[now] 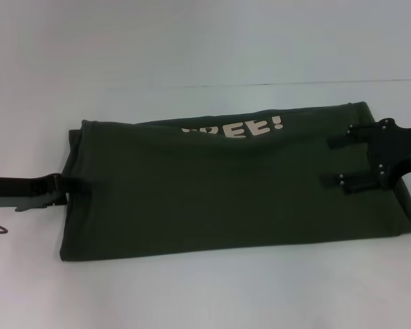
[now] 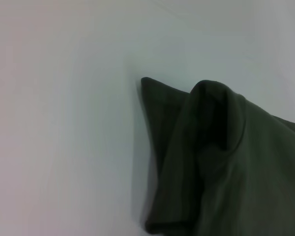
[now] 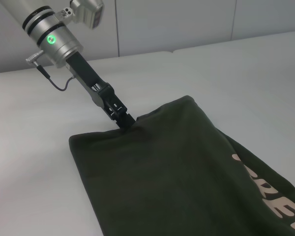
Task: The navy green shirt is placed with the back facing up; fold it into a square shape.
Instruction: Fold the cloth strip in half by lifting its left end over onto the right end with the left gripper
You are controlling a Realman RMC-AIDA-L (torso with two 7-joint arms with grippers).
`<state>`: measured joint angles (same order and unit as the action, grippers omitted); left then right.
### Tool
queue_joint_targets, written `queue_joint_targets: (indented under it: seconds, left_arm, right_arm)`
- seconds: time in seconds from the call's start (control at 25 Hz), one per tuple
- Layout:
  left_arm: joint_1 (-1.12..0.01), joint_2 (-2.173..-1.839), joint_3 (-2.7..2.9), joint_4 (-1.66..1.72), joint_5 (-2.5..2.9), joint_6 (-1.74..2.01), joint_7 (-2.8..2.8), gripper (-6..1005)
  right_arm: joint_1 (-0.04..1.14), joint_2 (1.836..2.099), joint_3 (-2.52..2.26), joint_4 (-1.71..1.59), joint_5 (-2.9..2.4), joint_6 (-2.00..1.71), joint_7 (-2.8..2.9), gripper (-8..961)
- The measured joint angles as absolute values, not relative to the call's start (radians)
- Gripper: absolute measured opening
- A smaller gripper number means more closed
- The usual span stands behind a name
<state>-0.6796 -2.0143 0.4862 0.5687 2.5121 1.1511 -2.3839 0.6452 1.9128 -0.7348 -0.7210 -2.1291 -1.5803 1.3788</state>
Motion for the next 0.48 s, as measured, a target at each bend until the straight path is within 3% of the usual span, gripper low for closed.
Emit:
queue_joint_targets:
  seconds: [0.48]
  left_arm:
    - [-0.683,-2.016,0.496,0.558,2.512,1.157,-2.394,644]
  right_arm:
    - [0.646,1.913,-0.735,-0.725,-2.129,-1.576,1.380,825]
